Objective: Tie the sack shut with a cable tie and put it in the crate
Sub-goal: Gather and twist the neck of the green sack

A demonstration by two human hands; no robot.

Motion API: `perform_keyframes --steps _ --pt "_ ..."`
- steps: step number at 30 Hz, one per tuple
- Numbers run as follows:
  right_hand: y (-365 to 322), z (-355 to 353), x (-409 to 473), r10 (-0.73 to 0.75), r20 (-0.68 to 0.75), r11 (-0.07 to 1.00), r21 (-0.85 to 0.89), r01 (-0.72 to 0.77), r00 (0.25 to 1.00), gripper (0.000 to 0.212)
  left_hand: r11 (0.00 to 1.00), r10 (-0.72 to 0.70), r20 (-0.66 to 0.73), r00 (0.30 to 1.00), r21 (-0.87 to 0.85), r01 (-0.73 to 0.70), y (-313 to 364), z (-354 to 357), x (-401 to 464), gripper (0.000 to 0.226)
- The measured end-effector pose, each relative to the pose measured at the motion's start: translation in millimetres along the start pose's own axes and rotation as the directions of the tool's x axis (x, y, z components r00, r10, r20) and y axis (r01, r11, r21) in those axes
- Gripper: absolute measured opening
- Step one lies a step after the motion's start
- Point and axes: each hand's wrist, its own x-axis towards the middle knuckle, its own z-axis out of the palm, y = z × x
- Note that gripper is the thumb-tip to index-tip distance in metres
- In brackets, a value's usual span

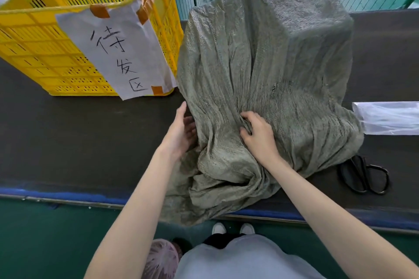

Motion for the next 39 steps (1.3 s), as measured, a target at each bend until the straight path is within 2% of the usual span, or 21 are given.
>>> perform_keyframes --steps 2,4,9,12,14,17,20,25,28,30,32,34,37,39 --pt "0 2 -3 -0.01 -0.018 1.0 -0.001 0.01 1.0 0.036 0.998 -0.051 0.144 0.988 -0.023 0.055 10 8 4 0.08" --pt "-2 4 -8 0.004 -0.033 1.0 0.014 -0.003 0.999 0.039 0.998 -0.034 0.234 0.972 -0.037 0.044 16 20 6 0.078" --pt "-5 7 -20 0.072 -0.066 0.991 0.114 -0.064 0.995 0.039 0.998 0.002 0.306 0.952 -0.056 0.016 33 52 13 0.071" --pt "-8 5 -22 0.036 -0.086 0.996 0.081 -0.029 0.996 0.034 0.997 -0.071 0.34 0.938 0.032 0.064 33 68 17 0.067" --pt "-9 4 -25 0.016 -0.103 0.996 0.094 -0.006 0.995 0.032 0.989 -0.096 0.312 0.945 0.141 0.054 32 78 21 0.059" --pt "-7 7 -29 -0.013 -0.097 0.996 0.089 0.022 0.995 0.029 0.972 -0.056 0.217 0.975 0.235 0.004 30 87 28 0.048" --pt "-5 7 -32 -0.006 -0.085 0.994 0.106 0.015 0.996 0.028 0.969 -0.023 0.181 0.983 0.246 -0.023 26 92 28 0.032" --pt "-7 -9 -25 -0.014 -0.03 0.988 0.153 0.018 0.999 0.022 0.965 0.075 0.149 0.986 0.238 -0.109 22 92 29 0.034" --pt "-11 -28 -21 -0.005 -0.154 0.986 0.163 0.03 0.988 0.013 0.963 0.128 0.137 0.982 0.219 -0.156 23 93 28 0.034" --pt "-9 -41 -17 -0.009 -0.268 0.996 0.085 0.033 0.963 0.014 0.956 0.171 0.135 0.976 0.215 -0.197 22 90 30 0.041" --pt "-5 -52 -10 0.014 -0.368 0.997 -0.069 -0.042 0.93 0.019 0.948 0.186 0.176 0.967 0.226 -0.223 19 83 31 0.051" --pt "3 -61 0 0.119 -0.371 0.969 -0.16 -0.19 0.921 0.034 0.931 0.163 0.217 0.963 0.289 -0.223 17 76 32 0.049" --pt "21 -70 17 0.365 -0.203 0.901 -0.17 -0.399 0.909 0.067 0.926 0.071 0.253 0.965 0.343 -0.158 15 70 33 0.039" --pt "33 -68 25 0.467 -0.078 0.877 -0.083 -0.472 0.881 0.079 0.93 0.045 0.255 0.966 0.342 -0.134 13 69 33 0.036"
